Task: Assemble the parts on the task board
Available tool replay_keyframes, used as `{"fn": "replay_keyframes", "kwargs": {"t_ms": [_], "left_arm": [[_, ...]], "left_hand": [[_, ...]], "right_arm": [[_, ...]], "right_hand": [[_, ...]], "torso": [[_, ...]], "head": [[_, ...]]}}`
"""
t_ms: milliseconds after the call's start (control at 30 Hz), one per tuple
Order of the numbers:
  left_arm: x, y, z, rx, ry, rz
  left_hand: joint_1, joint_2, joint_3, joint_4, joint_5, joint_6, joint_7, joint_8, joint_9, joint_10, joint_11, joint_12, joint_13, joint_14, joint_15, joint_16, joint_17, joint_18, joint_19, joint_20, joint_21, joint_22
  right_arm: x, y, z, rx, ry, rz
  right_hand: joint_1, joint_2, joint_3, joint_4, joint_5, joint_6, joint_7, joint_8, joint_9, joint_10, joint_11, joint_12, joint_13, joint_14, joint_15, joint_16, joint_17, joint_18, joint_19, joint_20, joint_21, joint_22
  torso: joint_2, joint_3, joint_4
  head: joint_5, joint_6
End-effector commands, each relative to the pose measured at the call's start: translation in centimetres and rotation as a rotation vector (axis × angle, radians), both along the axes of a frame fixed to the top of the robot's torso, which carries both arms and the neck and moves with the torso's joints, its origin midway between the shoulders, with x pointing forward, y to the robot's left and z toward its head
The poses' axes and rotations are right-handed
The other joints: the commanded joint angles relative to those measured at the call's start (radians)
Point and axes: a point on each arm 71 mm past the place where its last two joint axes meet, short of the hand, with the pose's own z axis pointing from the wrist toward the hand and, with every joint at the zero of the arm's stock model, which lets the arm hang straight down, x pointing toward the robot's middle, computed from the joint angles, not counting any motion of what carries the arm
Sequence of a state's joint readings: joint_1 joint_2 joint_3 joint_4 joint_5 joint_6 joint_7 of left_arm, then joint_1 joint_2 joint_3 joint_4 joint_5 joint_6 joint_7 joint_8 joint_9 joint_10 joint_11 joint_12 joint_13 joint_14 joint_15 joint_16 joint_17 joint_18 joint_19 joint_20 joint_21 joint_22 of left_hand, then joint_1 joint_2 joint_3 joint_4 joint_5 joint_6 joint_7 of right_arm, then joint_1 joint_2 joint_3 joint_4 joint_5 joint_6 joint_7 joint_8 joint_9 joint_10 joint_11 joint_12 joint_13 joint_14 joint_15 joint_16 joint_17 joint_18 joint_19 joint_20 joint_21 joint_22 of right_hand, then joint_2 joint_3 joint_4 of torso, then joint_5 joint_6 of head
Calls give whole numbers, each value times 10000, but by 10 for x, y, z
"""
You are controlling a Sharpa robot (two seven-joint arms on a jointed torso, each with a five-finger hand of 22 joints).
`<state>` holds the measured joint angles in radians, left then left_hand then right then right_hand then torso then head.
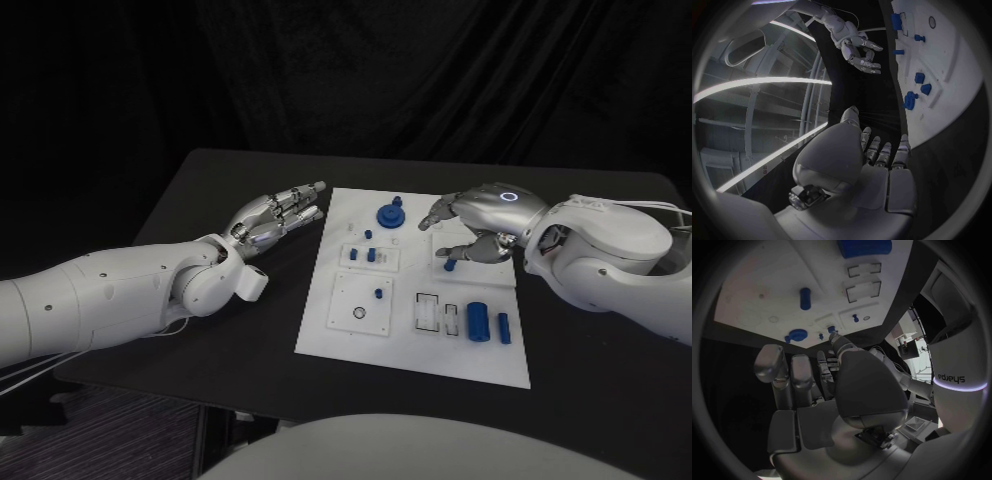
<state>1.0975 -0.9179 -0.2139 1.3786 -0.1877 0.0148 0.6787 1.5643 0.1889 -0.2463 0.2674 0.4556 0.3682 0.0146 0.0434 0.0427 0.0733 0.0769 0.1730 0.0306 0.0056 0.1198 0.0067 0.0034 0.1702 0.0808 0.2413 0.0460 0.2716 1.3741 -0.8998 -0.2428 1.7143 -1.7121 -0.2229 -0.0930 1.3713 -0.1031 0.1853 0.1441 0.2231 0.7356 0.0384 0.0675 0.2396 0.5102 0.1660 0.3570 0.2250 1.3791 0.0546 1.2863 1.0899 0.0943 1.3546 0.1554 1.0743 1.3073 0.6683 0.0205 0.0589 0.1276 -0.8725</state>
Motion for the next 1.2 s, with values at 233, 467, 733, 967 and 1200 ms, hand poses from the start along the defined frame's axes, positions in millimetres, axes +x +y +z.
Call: {"fn": "replay_keyframes", "kwargs": {"t_ms": [233, 467, 733, 967, 1200], "left_arm": [[-1, -2, 6, -490, -698, 59], [-1, -3, 5, -497, -686, 50], [-1, -3, 5, -501, -672, 42], [-1, -2, 5, -497, -656, 38], [-1, -2, 4, -479, -627, 35]], "left_hand": [[115, -8, 18, -25, 72, 22, 7, -4, 15, 42, 65, 72, 5, 37, 28, -32, -1, 111, 83, -10, -8, 27], [118, -5, 20, -27, 82, 14, 2, -4, 14, 40, 70, 66, 4, 37, 31, -32, -1, 112, 87, -12, -7, 27], [123, 1, 25, -31, 93, 20, -2, -4, 15, 44, 74, 72, 4, 37, 33, -32, -1, 112, 92, -12, -4, 34], [130, 7, 31, -36, 102, 22, -7, -3, 15, 43, 78, 69, 4, 41, 37, -30, 1, 112, 98, -12, -1, 40], [136, 10, 35, -41, 107, 21, -8, -4, 15, 46, 81, 74, 4, 41, 40, -30, 1, 112, 100, -11, 0, 38]], "right_arm": [[7, -43, -11, -223, 674, -1715], [6, -54, -25, -100, 1198, -2120], [5, -54, -36, -6, 1533, -2111], [6, -50, -39, 65, 1580, -1982], [6, -46, -41, 48, 1630, -1863]], "right_hand": [[109, -206, -133, 560, -73, 321, 122, 24, -173, 693, -27, -24, -530, 195, 123, 173, 88, -12, 222, 99, 252, 1389], [141, -99, -183, 703, -225, 536, 240, 41, -296, 1700, -84, 201, -770, 315, 143, 308, 180, -37, 350, 140, 450, 1436], [265, -6, -202, 503, -308, 616, 476, 1, -397, 2463, -234, 295, -911, 381, 23, 359, 190, -58, 437, 46, 592, 1470], [499, 145, -74, 121, 93, 360, 633, -16, -551, 3628, -528, 495, -865, 508, -225, 441, 297, -100, 567, -181, 823, 1530], [531, 159, 78, 27, 288, 322, 473, -11, -604, 4125, -646, 464, -850, 536, -328, 432, 286, -109, 595, -281, 863, 1541]], "torso": [[11, -28, -18], [22, 15, 23], [14, 14, -4], [17, -4, 20], [14, -2, 20]], "head": [[-86, -2], [-242, -2], [-227, -2], [-238, -2], [-243, -2]]}}
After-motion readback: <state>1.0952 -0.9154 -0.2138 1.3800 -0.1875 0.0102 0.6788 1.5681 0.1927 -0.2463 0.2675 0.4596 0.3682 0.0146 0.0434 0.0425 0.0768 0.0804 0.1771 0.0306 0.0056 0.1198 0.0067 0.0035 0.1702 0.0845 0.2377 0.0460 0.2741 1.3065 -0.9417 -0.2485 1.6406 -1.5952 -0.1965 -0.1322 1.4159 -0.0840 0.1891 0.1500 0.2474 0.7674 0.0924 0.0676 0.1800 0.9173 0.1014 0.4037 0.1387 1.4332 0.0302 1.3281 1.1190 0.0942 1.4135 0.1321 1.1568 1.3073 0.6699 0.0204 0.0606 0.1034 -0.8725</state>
